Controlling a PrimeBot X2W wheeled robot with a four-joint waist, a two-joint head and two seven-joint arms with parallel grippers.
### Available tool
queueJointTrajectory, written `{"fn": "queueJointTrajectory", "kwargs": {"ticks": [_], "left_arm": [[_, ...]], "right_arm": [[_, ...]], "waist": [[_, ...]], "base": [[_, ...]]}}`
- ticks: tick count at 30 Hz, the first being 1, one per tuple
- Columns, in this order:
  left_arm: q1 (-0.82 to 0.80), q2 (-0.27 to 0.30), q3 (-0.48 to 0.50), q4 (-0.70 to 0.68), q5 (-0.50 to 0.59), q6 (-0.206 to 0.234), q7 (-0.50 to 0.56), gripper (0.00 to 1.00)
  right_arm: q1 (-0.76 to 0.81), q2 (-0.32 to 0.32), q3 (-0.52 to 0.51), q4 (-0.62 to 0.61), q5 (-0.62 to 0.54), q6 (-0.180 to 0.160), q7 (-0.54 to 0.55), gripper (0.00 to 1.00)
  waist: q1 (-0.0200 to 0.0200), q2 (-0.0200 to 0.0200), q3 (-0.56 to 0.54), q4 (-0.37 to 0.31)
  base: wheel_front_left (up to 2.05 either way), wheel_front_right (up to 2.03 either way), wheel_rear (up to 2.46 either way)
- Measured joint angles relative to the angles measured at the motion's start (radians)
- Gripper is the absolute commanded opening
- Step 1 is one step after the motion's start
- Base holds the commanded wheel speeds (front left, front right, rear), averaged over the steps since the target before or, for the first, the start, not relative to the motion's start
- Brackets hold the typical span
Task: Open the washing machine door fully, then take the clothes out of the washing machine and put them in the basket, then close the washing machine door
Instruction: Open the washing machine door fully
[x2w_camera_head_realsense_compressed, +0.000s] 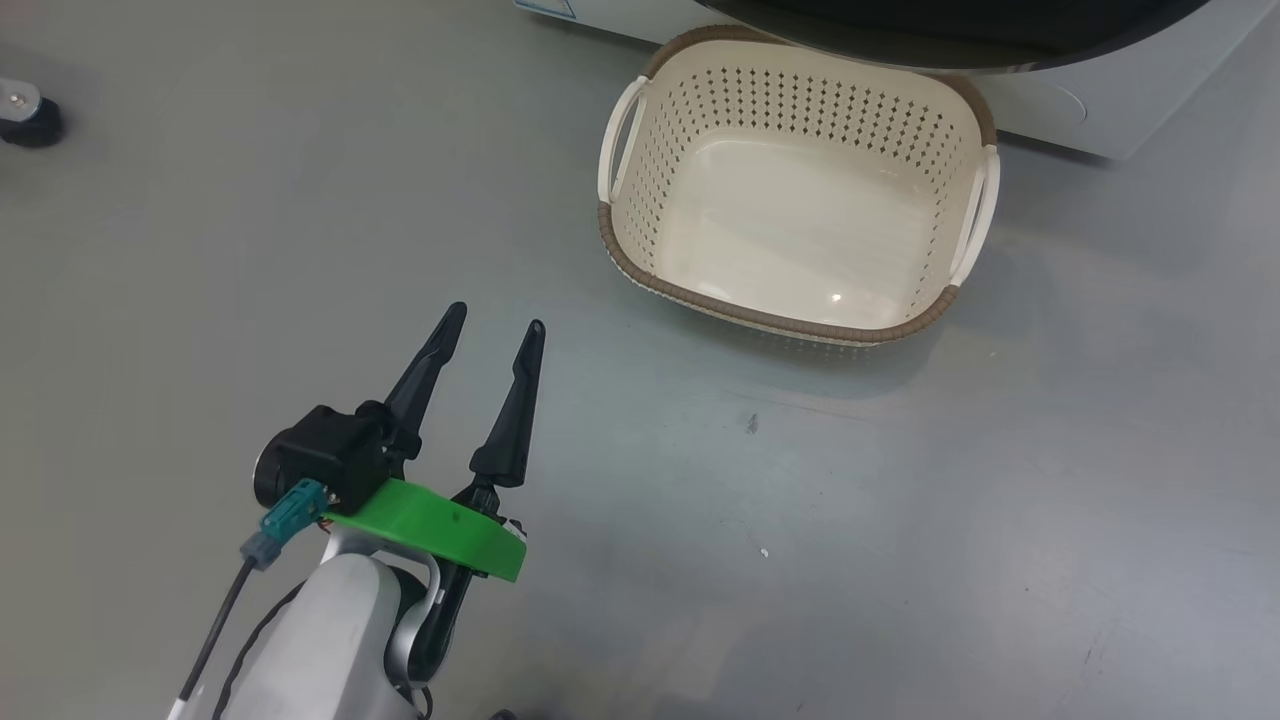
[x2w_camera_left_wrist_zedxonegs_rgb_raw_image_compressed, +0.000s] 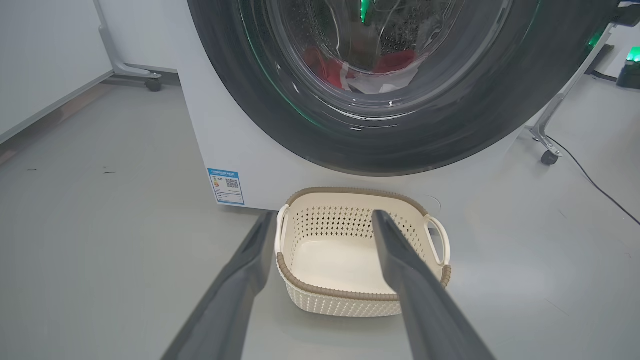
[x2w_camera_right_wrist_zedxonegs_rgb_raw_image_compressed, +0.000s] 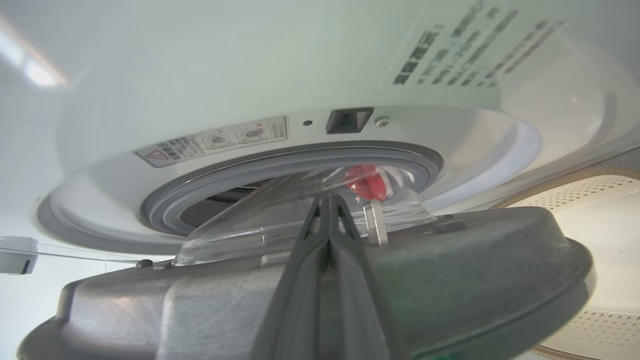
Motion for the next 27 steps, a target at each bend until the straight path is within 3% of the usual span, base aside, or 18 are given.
{"fn": "queueJointTrajectory", "kwargs": {"ticks": [27], "left_arm": [[0.005,0.002,0.031,0.014,0.013,0.000,0.000,1.00]], "right_arm": [[0.102,0.068,0.013,0.065,0.036,0.000,0.110,0.00]], "waist": [[0.0000,0.0000,-0.100,-0.036]], "base": [[0.00,0.00,0.00]]}}
